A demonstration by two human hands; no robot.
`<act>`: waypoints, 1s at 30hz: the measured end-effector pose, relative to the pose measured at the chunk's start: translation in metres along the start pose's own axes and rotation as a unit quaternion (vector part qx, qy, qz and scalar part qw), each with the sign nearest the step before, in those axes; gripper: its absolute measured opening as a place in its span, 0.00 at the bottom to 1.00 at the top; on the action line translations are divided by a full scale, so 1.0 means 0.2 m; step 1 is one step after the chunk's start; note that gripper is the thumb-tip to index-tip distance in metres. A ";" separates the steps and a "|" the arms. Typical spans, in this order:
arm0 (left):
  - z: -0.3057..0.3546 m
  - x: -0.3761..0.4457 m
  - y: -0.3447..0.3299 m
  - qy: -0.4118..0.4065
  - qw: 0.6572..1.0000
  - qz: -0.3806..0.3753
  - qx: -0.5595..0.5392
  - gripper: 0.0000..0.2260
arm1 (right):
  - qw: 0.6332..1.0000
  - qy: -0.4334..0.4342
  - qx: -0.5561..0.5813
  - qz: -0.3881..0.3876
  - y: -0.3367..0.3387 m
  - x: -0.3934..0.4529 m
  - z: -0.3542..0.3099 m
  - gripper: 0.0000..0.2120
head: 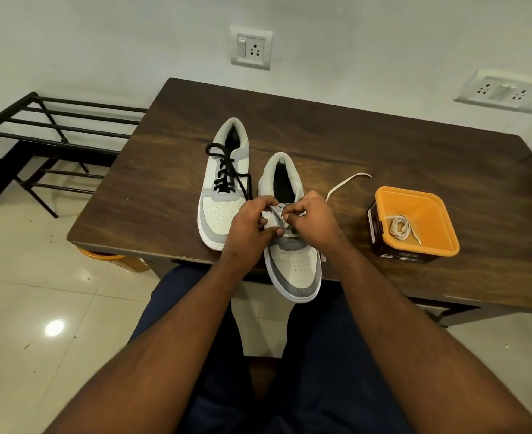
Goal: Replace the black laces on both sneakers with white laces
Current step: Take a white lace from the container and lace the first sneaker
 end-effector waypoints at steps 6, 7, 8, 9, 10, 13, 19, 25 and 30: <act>-0.01 0.00 -0.01 0.004 1.000 0.018 -0.004 0.23 | 0.977 -0.081 0.195 -0.027 -0.03 -0.05 -0.01 0.08; -0.01 0.00 -0.01 0.006 1.000 0.020 -0.006 0.24 | 0.970 -0.100 0.219 -0.042 -0.04 -0.05 -0.01 0.09; -0.01 0.00 -0.01 0.011 1.000 0.023 -0.011 0.26 | 0.966 -0.114 0.226 -0.050 -0.04 -0.05 0.00 0.09; -0.01 -0.01 -0.01 0.021 0.999 0.030 -0.026 0.28 | 0.967 -0.120 0.217 -0.052 -0.03 -0.04 0.00 0.09; -0.01 -0.02 -0.01 0.035 0.997 0.038 -0.050 0.30 | 0.971 -0.122 0.200 -0.051 -0.02 -0.04 0.00 0.08; -0.03 -0.05 -0.02 0.027 0.995 0.068 -0.075 0.20 | 0.966 -0.112 0.219 -0.083 -0.02 -0.05 0.01 0.07; 0.00 -0.08 -0.04 -0.035 0.990 0.135 -0.022 0.04 | 0.934 -0.119 0.306 -0.139 -0.01 -0.11 0.03 0.09; -0.01 -0.08 0.10 0.097 0.891 0.377 -0.235 0.08 | 0.994 0.009 0.072 -0.081 0.02 -0.11 0.09 0.13; 0.04 -0.11 0.36 0.070 0.798 0.574 -0.170 0.09 | 0.997 0.051 -0.028 -0.051 0.06 -0.11 0.16 0.20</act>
Point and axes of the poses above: each hand's wrist, its own x-axis towards the middle knuckle, its own y-axis out of the back of the hand, z = x × y, the point moved 4 cm from there along x, towards the middle knuckle, and after that the axes turned 10 degrees about -x, right-handed, at the moved point
